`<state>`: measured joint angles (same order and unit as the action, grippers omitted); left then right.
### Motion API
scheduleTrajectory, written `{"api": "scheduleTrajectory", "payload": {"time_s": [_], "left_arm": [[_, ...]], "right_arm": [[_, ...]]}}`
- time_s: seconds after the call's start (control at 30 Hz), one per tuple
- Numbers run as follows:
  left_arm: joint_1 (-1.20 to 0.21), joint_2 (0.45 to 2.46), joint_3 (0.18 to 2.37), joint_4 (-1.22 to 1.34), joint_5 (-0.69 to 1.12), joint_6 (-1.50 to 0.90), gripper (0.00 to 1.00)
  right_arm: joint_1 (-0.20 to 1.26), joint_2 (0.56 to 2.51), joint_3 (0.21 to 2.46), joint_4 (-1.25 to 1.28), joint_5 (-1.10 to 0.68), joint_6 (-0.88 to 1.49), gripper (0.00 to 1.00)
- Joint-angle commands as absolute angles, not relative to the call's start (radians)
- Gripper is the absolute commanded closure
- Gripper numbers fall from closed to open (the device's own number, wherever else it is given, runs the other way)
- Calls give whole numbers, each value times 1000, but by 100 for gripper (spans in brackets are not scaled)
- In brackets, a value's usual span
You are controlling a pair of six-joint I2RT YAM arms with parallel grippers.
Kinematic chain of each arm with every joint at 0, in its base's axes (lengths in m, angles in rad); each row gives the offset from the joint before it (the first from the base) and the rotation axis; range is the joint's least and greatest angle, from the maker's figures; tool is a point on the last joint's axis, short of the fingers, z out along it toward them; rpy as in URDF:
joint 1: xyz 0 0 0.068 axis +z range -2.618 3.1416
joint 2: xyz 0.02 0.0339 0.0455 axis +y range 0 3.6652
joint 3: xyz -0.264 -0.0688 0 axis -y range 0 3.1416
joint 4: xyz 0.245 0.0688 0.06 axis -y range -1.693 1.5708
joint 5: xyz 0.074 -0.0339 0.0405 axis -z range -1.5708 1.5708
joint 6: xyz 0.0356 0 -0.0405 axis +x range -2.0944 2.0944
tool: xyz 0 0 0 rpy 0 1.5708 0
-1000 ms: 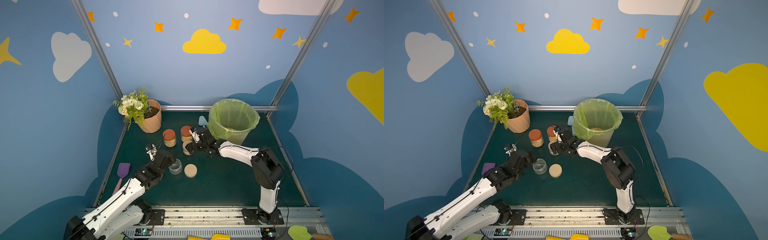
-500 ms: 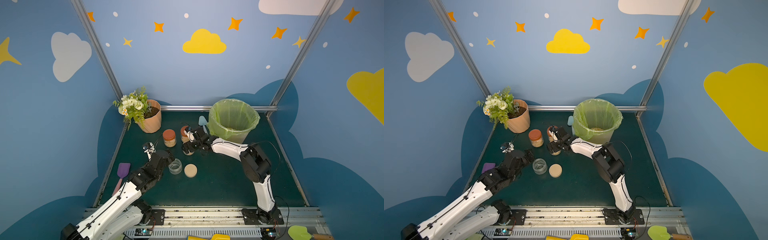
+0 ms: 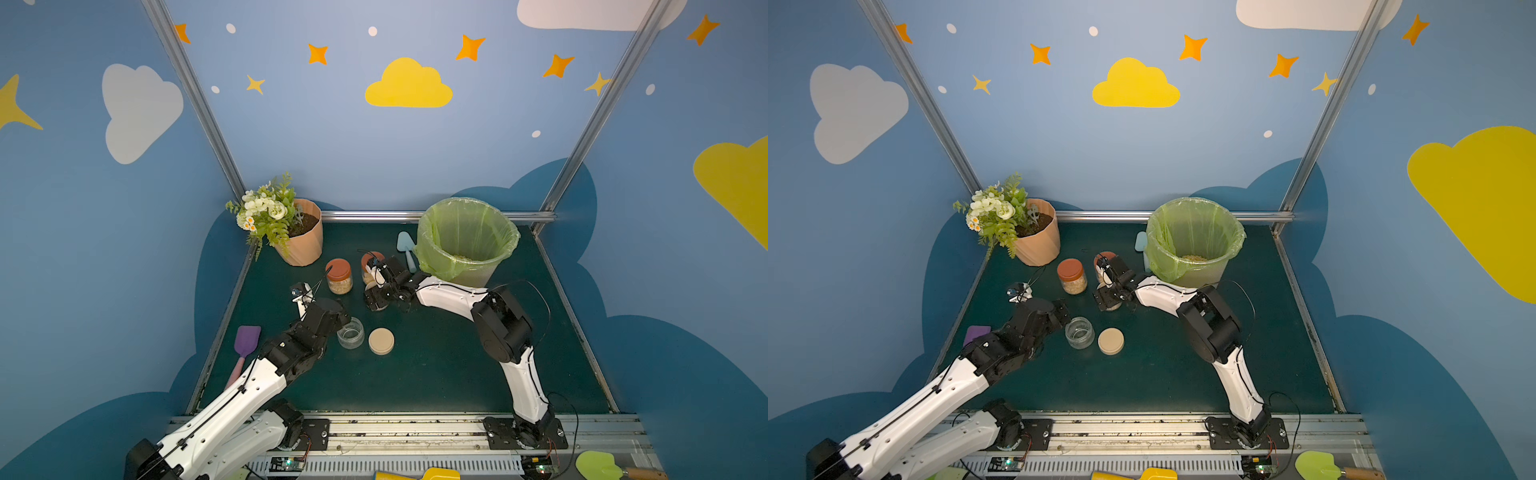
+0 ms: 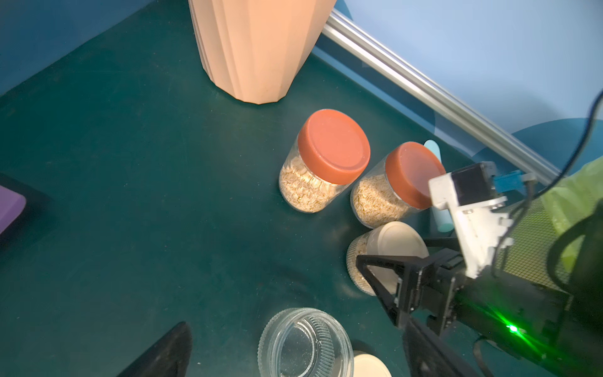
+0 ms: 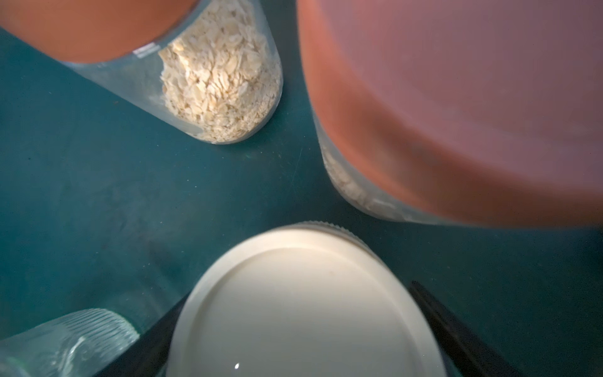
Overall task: Empty expired oatmeal from jars
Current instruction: Pick up the jar from the center of the board.
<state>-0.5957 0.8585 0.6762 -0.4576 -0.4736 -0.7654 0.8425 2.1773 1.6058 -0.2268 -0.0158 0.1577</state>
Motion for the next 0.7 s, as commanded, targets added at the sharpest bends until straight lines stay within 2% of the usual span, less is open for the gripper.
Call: {"api": "scheduleTrajectory", "payload": {"time_s": [0.0, 0.27, 0.37, 0.47, 0.67], "left_arm": [[-596, 811, 641, -421, -491, -734, 0], [-595, 747, 621, -415, -480, -634, 0], [-594, 711, 593, -360, -443, -572, 0], [-595, 677, 561, -292, -407, -509, 0], [-596, 658, 543, -206, -318, -374, 0]], "right_arm": [[851, 2195, 1634, -259, 8, 164, 10], [858, 2197, 1645, -270, 34, 171, 27], [861, 2173, 1642, -285, 27, 170, 38], [861, 2120, 1619, -291, 8, 181, 44], [857, 1970, 1573, -351, -72, 212, 47]]}}
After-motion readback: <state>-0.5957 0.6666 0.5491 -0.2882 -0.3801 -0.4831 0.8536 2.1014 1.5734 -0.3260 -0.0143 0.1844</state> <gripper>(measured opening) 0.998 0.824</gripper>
